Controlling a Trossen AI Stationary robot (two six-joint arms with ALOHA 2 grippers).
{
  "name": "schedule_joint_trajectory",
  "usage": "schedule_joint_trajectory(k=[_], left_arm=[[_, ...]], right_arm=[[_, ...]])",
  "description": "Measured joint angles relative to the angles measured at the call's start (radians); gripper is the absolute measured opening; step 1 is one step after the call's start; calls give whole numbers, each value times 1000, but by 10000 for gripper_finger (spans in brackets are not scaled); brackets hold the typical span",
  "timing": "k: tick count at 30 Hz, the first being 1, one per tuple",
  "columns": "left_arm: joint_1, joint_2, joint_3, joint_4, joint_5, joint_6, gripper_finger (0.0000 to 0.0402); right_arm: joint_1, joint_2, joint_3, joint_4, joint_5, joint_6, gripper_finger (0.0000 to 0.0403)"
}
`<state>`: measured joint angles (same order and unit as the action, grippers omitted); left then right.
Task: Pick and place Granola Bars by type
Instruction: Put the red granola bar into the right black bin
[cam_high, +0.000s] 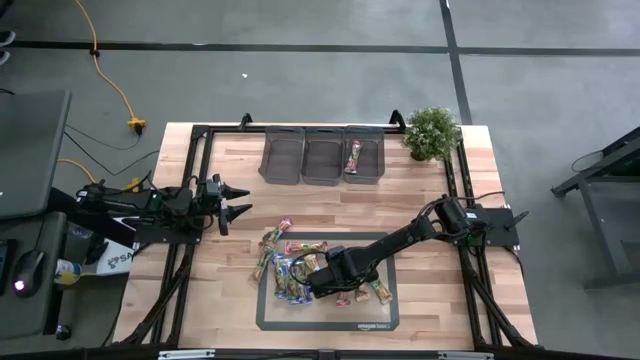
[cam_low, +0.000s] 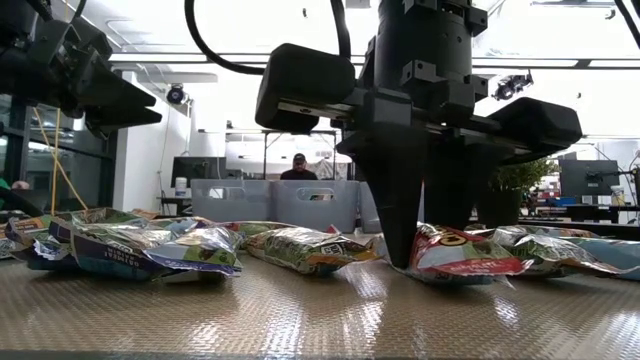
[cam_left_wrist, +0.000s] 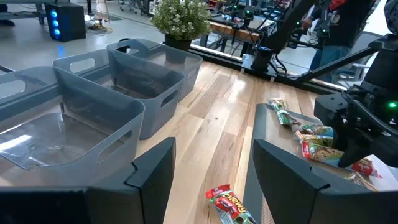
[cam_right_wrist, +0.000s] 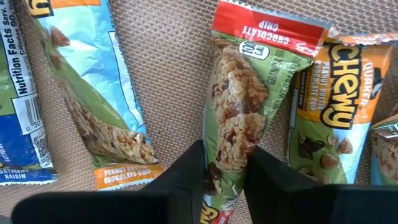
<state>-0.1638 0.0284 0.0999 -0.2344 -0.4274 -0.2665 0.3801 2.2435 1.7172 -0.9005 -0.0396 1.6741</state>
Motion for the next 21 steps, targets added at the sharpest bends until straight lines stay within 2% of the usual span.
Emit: schedule_joint_trajectory(k=[13, 21], left_arm=[[0, 0, 0, 0, 0, 0, 211], [0, 0, 0, 0, 0, 0, 211]], right_arm=[[0, -9, 7, 26, 17, -16, 74], [1, -43, 10, 58, 115, -27, 74]])
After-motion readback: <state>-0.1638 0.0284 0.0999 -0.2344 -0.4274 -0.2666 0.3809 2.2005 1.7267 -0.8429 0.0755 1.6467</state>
